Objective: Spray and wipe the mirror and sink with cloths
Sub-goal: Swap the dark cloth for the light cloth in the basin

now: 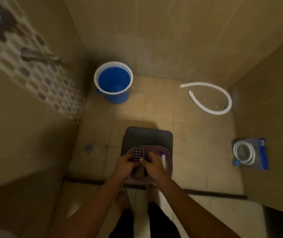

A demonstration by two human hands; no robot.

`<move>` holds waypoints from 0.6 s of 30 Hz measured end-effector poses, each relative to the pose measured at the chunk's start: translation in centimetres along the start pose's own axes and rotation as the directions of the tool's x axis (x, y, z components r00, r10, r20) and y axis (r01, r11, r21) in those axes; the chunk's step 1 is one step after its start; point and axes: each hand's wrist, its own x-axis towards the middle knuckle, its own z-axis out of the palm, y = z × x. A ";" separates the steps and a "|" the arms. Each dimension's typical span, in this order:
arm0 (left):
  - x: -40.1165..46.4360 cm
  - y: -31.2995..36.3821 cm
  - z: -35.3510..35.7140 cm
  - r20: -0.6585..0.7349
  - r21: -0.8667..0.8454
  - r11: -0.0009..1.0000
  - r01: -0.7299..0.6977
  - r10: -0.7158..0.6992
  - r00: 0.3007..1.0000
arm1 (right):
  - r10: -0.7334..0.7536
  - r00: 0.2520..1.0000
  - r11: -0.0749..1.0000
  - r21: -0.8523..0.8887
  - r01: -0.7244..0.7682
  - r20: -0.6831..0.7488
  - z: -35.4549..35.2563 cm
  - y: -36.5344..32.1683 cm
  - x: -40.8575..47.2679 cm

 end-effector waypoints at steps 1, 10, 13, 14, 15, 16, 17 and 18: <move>0.6 -0.6 0.0 0.015 -0.019 1.000 0.016 -0.015 1.000 | 0.019 1.000 1.000 -0.010 -0.019 -0.008 0.6 0.5 0.2; 5.7 -5.6 1.0 0.031 -0.067 0.981 0.183 -0.181 0.983 | 0.106 0.983 0.992 -0.050 -0.115 -0.149 3.8 4.4 1.8; 7.1 -6.8 1.4 -0.002 -0.141 0.955 0.260 -0.263 0.965 | 0.137 0.974 0.986 -0.064 -0.151 -0.180 4.4 5.6 2.2; 7.5 -7.2 1.7 -0.016 -0.132 0.957 0.259 -0.263 0.965 | 0.142 0.971 0.986 -0.065 -0.157 -0.191 4.6 5.9 2.3; 7.7 -7.3 2.1 -0.031 -0.113 0.963 0.247 -0.252 0.967 | 0.148 0.967 0.985 -0.054 -0.162 -0.205 4.7 6.1 2.4; 7.9 -7.4 2.5 -0.051 -0.089 0.969 0.231 -0.236 0.970 | 0.156 0.964 0.985 -0.044 -0.169 -0.215 4.9 6.4 2.4; 8.2 -7.6 3.0 -0.071 -0.076 0.974 0.212 -0.218 0.973 | 0.163 0.960 0.984 -0.035 -0.175 -0.228 5.1 6.6 2.6; 8.5 -7.9 3.5 -0.093 -0.068 0.977 0.204 -0.210 0.973 | 0.167 0.956 0.984 -0.027 -0.178 -0.240 5.2 6.8 2.7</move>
